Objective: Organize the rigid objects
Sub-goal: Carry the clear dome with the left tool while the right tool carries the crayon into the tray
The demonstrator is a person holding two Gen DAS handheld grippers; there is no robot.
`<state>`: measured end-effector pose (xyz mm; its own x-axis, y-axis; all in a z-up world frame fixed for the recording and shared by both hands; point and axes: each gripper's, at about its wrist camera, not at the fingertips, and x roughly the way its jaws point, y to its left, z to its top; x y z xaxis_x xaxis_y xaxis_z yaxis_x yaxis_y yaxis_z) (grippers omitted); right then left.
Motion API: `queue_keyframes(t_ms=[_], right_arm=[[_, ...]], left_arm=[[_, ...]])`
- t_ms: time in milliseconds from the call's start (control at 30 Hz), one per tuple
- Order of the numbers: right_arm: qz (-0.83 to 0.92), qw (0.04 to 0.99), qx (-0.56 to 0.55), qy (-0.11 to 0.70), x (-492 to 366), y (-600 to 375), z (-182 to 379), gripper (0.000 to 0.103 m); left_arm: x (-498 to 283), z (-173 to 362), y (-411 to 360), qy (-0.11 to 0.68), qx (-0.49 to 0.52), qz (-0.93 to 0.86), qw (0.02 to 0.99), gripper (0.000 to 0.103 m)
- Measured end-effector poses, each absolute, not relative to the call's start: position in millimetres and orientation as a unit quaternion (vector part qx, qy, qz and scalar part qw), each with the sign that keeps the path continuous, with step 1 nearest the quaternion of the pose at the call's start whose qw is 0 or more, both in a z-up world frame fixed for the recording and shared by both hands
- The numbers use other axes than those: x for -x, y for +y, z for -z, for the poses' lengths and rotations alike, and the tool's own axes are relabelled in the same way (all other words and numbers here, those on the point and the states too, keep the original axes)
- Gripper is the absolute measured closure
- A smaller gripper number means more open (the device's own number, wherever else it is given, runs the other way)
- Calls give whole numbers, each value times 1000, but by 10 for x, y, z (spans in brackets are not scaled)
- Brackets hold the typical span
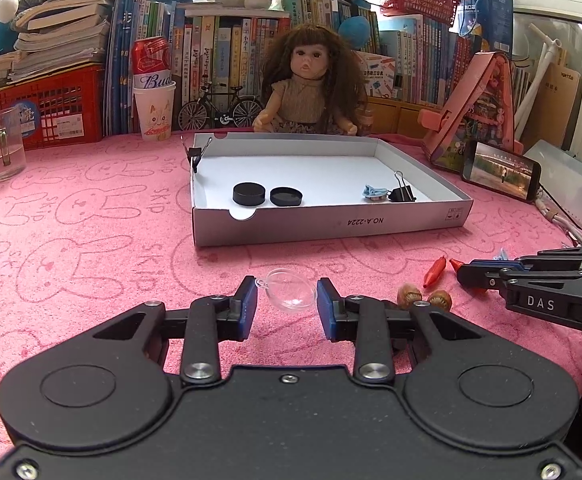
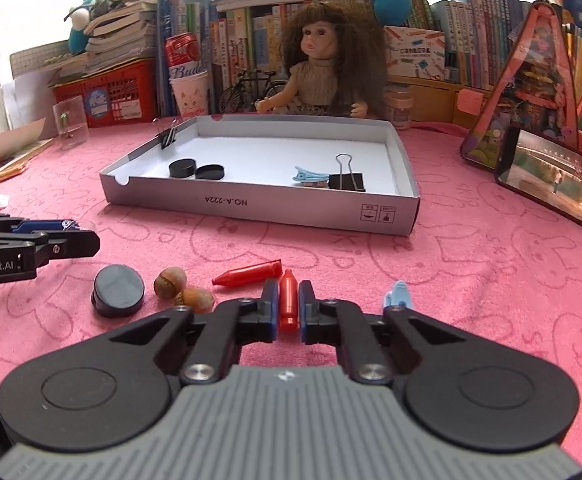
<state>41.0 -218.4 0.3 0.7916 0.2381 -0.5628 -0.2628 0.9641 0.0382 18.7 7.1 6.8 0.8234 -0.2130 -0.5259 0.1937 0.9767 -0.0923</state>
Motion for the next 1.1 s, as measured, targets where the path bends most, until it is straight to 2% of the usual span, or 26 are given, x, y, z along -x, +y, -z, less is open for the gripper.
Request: queue_keyframes(t_ms=[367, 700, 1100], right_arm=[[-112, 956, -3, 271, -547, -2233, -211, 90], [-103, 951, -71, 282, -1090, -2354, -424, 90], [-92, 925, -142, 341, -2049, -2458, -464, 90]], left_arm=[[-439, -280, 97, 263, 32, 100, 959, 73], [-1057, -575, 112, 251, 45, 93, 962, 73], [-2179, -506, 103, 317, 56, 78, 944, 73]])
